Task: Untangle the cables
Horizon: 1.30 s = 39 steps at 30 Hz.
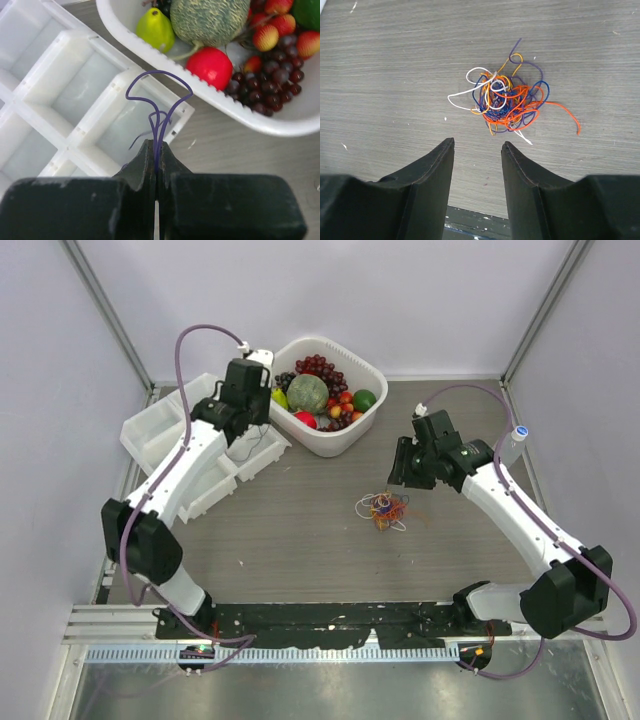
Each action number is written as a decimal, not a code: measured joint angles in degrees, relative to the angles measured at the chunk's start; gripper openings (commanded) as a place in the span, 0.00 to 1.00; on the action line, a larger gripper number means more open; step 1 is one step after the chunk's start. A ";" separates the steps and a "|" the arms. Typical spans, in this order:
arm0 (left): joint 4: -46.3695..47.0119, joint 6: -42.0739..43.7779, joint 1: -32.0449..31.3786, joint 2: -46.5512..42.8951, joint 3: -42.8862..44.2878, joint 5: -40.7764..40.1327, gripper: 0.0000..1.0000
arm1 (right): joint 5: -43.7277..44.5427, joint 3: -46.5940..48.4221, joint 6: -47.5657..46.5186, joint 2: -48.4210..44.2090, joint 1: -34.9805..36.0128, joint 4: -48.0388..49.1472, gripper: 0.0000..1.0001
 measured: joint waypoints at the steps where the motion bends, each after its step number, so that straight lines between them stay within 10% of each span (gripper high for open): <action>1: 0.57 -0.33 0.96 1.40 1.36 0.37 0.00 | 0.09 0.46 0.02 0.00 0.00 -0.04 0.48; 39: -4.20 -3.26 9.22 21.94 6.36 3.41 0.00 | 4.00 2.45 1.95 0.11 -0.55 -2.16 0.48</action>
